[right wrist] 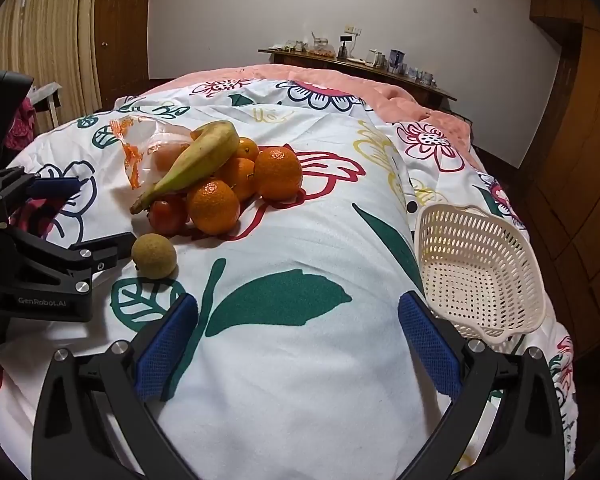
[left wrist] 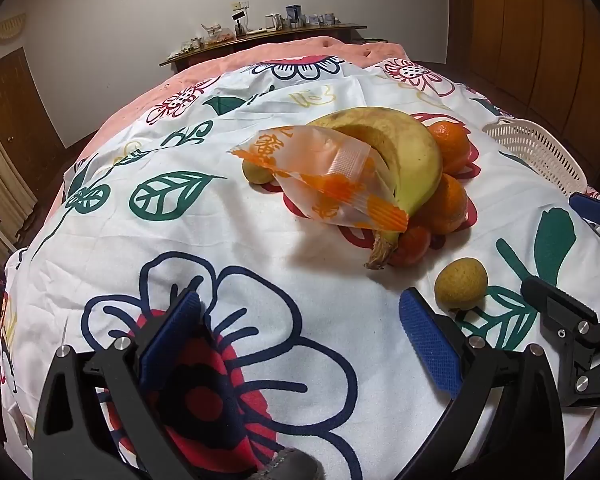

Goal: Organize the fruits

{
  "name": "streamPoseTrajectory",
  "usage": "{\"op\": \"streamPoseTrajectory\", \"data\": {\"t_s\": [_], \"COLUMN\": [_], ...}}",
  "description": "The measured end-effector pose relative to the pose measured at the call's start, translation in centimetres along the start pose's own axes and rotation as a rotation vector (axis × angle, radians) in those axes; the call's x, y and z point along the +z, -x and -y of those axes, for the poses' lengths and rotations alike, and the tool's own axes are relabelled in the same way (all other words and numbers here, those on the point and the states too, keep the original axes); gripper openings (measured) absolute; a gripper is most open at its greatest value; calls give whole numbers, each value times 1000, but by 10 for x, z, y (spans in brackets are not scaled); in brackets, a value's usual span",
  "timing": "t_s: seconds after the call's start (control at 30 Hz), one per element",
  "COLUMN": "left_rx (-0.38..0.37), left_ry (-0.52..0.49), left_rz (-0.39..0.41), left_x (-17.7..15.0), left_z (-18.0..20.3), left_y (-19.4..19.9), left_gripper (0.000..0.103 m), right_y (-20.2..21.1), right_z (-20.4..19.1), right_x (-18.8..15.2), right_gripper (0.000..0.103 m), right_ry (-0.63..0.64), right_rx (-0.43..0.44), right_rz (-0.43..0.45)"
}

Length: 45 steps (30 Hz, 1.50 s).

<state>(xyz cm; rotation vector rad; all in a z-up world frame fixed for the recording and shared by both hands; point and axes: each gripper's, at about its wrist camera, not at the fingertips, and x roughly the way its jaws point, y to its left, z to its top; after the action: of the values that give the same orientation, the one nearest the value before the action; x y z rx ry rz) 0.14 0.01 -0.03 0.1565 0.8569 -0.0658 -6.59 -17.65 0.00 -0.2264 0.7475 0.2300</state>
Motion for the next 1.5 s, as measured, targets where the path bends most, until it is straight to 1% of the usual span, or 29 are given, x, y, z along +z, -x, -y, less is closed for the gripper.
{"op": "streamPoseTrajectory", "data": {"t_s": [0.37, 0.5, 0.73, 1.03, 1.17, 1.3, 1.5], "left_rx": [1, 0, -2, 2, 2, 2, 4], "left_ry": [-2, -2, -2, -2, -2, -2, -3], "left_rz": [1, 2, 2, 4, 5, 6, 6], "left_x": [-1, 0, 1, -1, -1, -1, -1], "left_z": [1, 1, 1, 1, 1, 1, 1], "left_y": [1, 1, -1, 1, 1, 1, 1], "left_gripper": [101, 101, 101, 101, 101, 101, 101], "right_y": [0, -1, -5, -10, -9, -8, -7], "right_z": [0, 1, 4, 1, 1, 1, -2], "right_x": [0, 1, 10, 19, 18, 16, 17], "right_gripper": [98, 98, 98, 98, 98, 98, 98], "right_ry": [-5, -13, -2, 4, 3, -1, 6], "right_rx": [1, 12, 43, 25, 23, 17, 1], "right_rz": [3, -13, -101, -186, -185, -160, -167]}}
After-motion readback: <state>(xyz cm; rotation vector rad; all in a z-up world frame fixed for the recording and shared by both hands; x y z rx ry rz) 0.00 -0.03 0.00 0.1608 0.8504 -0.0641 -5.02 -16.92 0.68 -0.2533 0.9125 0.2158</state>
